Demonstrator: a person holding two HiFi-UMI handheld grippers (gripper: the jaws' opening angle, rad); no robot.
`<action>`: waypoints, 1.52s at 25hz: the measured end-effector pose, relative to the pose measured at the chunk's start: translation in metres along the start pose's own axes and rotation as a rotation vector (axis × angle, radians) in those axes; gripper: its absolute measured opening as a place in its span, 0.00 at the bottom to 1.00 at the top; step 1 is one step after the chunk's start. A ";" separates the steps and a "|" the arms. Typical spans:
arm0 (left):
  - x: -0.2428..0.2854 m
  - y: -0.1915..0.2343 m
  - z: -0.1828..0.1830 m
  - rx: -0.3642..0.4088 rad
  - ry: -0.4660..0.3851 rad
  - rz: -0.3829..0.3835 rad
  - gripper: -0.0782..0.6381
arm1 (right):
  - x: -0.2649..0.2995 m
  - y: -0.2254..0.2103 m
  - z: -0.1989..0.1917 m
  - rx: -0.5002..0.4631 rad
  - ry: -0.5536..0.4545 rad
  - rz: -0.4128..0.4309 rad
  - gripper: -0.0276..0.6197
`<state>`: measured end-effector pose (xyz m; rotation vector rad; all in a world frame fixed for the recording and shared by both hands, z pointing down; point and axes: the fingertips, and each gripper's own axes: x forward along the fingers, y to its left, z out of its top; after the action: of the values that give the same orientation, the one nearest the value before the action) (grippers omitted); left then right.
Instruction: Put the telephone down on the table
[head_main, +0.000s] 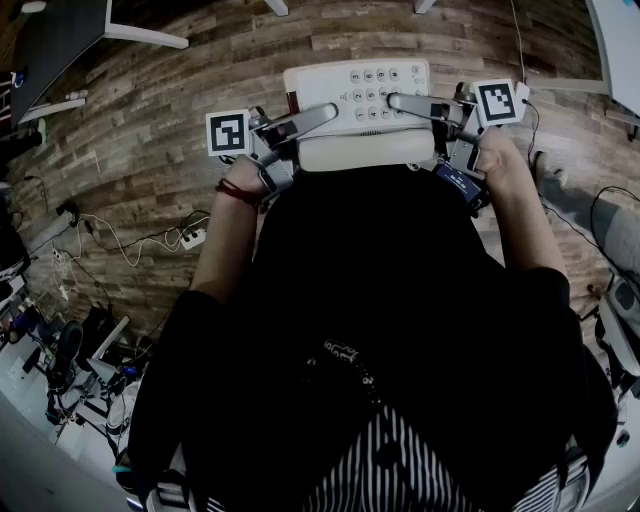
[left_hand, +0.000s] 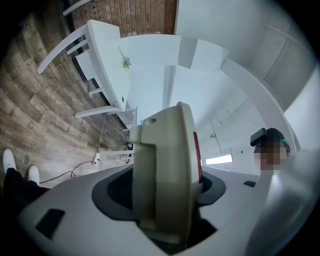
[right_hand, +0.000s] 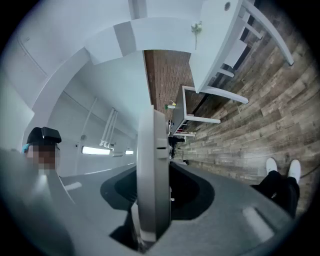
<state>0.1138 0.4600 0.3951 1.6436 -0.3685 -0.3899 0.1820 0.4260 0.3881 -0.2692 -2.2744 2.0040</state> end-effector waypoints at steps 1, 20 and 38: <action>0.000 0.000 0.000 -0.002 -0.001 0.002 0.51 | 0.000 0.000 0.000 0.003 -0.003 0.000 0.28; -0.003 0.002 -0.010 0.000 -0.051 0.036 0.51 | 0.001 -0.006 -0.004 0.019 0.022 -0.019 0.30; 0.032 0.008 0.006 0.005 -0.056 0.060 0.51 | -0.028 -0.014 0.021 0.016 0.032 0.000 0.30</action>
<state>0.1397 0.4392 0.4014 1.6249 -0.4599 -0.3912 0.2047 0.3981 0.4004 -0.2976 -2.2383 2.0017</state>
